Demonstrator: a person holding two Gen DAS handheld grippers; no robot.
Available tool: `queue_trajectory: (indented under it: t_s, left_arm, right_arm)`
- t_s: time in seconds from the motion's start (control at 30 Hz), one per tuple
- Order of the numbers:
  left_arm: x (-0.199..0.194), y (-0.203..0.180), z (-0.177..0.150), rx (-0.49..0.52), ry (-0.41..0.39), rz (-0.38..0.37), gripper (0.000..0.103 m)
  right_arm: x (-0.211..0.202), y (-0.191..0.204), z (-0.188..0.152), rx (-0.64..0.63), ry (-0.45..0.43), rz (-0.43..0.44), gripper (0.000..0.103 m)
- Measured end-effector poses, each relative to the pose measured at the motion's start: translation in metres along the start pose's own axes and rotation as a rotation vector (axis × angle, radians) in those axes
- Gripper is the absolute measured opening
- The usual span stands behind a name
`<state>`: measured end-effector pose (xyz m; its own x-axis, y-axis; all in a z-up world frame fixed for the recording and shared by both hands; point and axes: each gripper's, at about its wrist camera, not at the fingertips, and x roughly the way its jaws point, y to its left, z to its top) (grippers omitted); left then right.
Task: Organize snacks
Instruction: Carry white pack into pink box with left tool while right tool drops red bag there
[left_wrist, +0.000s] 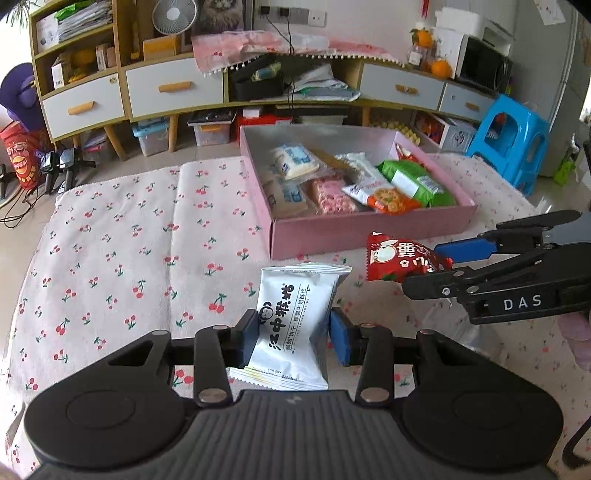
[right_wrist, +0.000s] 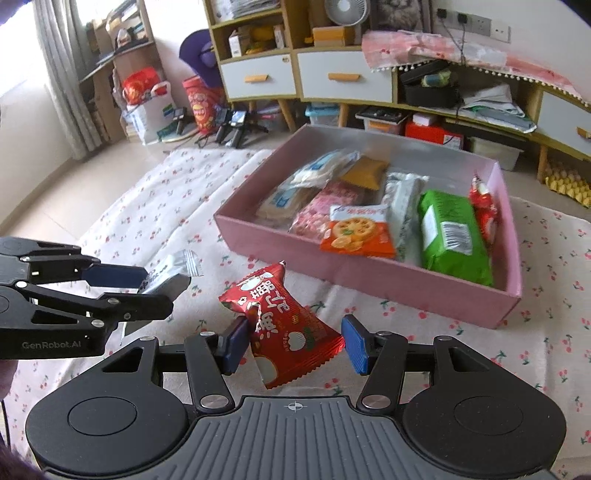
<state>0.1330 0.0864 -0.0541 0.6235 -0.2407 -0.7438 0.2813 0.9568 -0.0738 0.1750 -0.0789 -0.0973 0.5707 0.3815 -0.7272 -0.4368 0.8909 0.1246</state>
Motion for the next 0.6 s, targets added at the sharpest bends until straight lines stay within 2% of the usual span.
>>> queue_trajectory:
  t_s: [0.4,0.6]
  left_arm:
    - [-0.011,-0.007,0.023,-0.070,-0.078,-0.031,0.038]
    - [0.002,-0.013,0.041,-0.090,-0.103,-0.002,0.038]
  right_arm:
    - [-0.027,-0.034,0.009,0.105,-0.083,0.003,0.054]
    - [-0.041,-0.063,0.018,0.200,-0.150,0.007,0.054]
